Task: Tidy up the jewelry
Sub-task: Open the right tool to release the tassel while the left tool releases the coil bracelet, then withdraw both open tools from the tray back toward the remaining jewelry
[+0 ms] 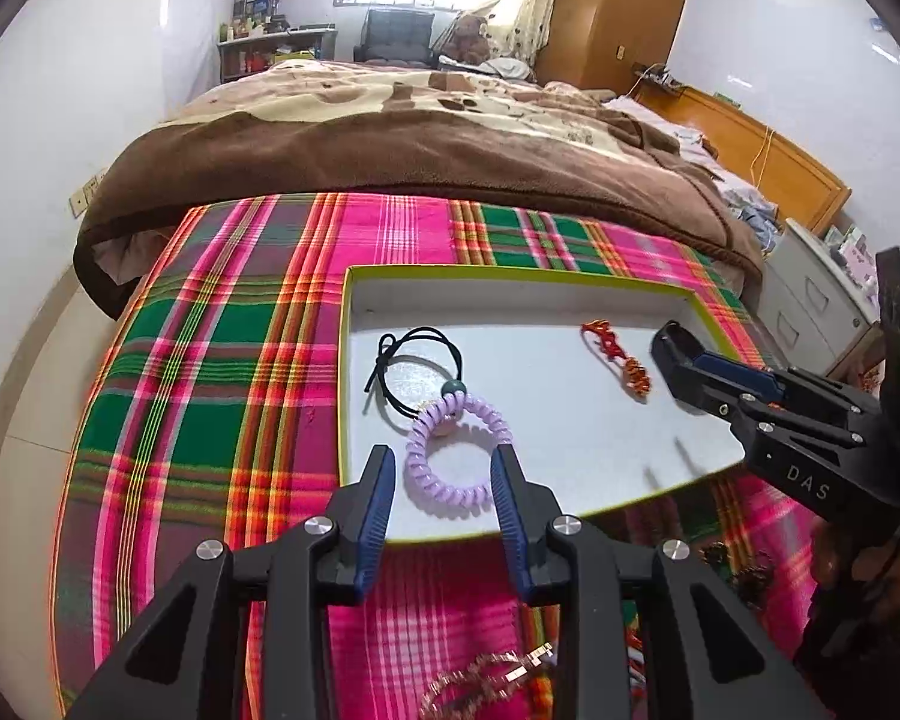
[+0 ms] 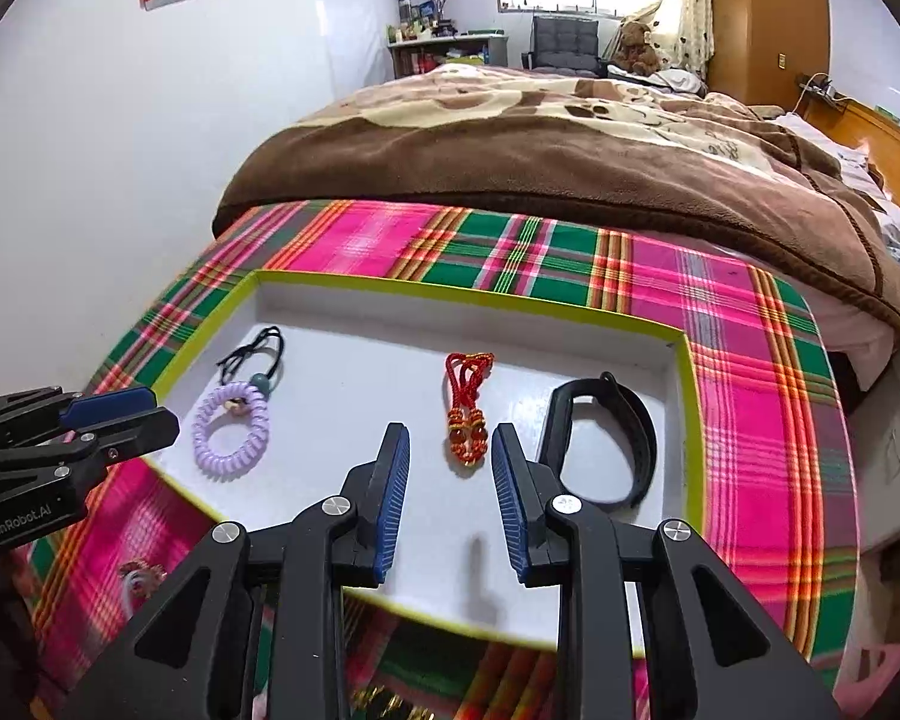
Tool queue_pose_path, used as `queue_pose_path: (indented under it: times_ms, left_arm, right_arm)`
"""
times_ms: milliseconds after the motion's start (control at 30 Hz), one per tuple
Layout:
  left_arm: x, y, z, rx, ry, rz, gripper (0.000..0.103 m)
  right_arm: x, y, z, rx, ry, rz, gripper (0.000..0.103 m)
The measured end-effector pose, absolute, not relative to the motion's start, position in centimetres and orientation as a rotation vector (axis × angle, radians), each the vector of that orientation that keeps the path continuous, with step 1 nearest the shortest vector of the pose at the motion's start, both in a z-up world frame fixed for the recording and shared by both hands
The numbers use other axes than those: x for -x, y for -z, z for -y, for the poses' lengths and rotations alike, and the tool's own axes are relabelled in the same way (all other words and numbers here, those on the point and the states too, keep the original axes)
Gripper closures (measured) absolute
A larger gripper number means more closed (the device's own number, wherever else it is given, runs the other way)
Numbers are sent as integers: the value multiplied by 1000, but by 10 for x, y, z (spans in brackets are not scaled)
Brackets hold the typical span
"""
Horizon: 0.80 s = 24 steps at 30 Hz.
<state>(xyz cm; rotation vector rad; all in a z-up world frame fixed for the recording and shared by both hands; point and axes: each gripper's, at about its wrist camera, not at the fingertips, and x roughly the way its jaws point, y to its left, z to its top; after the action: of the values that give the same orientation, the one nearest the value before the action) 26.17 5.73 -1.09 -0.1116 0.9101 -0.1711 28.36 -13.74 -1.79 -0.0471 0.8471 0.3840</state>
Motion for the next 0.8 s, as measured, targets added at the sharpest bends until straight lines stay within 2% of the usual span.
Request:
queue_pose_path:
  times_ms: [300, 333, 367, 433, 800]
  left_arm:
    - [-221, -11, -63, 146, 175, -856, 65]
    - [-215, -13, -65, 153, 174, -849, 65]
    - [-210, -15, -66, 159, 173, -841, 65]
    - [-199, -18, -68, 166, 174, -830, 65]
    - [-157, -17, -80, 210, 163, -808, 65]
  right_arm:
    - [-242, 1, 150, 20, -384, -810, 72]
    - [-237, -1, 152, 19, -382, -804, 69]
    - [-232, -2, 155, 15, -379, -801, 60]
    - [-223, -4, 160, -3, -378, -792, 55]
    - [-184, 3, 182, -50, -339, -789, 55]
